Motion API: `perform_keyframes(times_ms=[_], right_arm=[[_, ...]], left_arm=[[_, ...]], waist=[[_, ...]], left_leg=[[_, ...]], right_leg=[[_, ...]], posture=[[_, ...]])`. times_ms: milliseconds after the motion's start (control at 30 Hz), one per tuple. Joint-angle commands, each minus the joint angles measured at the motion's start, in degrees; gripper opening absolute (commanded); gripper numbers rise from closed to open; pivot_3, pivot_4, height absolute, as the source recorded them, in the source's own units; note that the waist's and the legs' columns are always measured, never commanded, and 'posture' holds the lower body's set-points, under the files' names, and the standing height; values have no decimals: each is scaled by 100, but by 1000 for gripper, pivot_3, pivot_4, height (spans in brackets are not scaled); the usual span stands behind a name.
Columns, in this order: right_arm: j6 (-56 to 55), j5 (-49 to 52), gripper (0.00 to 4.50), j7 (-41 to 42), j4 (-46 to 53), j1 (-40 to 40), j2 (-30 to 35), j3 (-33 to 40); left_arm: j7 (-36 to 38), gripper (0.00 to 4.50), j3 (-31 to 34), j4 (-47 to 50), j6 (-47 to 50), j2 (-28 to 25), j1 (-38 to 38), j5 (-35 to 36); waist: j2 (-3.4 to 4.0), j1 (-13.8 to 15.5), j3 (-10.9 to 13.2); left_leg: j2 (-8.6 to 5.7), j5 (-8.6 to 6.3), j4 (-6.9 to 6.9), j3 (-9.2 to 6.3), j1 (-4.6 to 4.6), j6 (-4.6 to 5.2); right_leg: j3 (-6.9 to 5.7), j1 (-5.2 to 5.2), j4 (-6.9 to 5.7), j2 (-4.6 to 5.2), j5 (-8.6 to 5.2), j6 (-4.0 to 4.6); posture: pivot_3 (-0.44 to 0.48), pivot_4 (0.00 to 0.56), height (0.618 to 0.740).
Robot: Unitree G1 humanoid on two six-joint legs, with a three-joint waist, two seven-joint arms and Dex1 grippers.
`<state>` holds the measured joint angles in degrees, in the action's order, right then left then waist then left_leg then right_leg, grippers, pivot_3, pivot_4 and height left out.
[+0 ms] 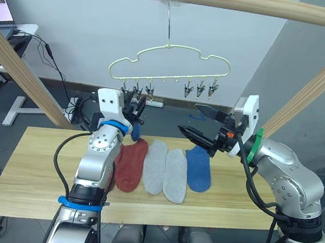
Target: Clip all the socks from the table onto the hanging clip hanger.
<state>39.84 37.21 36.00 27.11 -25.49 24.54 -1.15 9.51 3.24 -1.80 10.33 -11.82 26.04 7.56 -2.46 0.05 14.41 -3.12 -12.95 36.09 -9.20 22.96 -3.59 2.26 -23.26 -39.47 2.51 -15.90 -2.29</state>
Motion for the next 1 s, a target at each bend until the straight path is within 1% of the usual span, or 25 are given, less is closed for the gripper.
perform_keyframes(times_ms=[33,433,667,767,800,933,967,1000], right_arm=[[2,140,4500,-44,288,-53,65,143],[307,338,4500,-304,442,-254,54,128],[277,333,4500,-272,413,-189,92,132],[182,292,4500,-195,352,-97,116,141],[151,281,4500,-173,346,-59,125,144],[60,265,4500,-127,383,101,156,145],[43,268,4500,-130,392,127,164,144],[29,272,4500,-136,401,148,172,143]], left_arm=[[-6,1945,38,25,-251,30,136,-55],[-154,1945,58,-15,-470,61,186,-187],[-183,1945,48,0,-511,68,150,-249],[-136,1403,86,-9,-558,104,172,-161],[-121,1082,94,4,-562,115,169,-135],[-83,208,87,58,-536,107,113,-107],[-72,32,88,62,-537,104,103,-103],[-65,13,87,69,-536,103,96,-102]], waist=[[0,-4,0],[0,-11,0],[0,-12,0],[0,-11,0],[0,-11,0],[0,-13,0],[0,-13,0],[0,-13,0]], left_leg=[[0,0,0,0,0,-1],[0,4,-1,-1,1,-6],[0,3,-1,0,2,-5],[0,3,-1,-1,2,-5],[0,3,-1,-1,2,-5],[0,2,-1,1,2,-3],[0,0,-1,0,2,0],[0,0,-1,0,2,0]], right_leg=[[0,0,1,0,0,-1],[0,0,4,0,1,-1],[0,0,5,0,1,-1],[0,0,5,0,1,-1],[-1,0,5,0,1,-1],[1,0,6,0,2,-1],[0,0,6,0,1,-1],[-1,0,6,0,1,-1]], posture=[[50,203,740],[45,202,740],[43,203,740],[43,203,740],[46,204,740],[45,205,740],[45,205,740],[45,205,740]])
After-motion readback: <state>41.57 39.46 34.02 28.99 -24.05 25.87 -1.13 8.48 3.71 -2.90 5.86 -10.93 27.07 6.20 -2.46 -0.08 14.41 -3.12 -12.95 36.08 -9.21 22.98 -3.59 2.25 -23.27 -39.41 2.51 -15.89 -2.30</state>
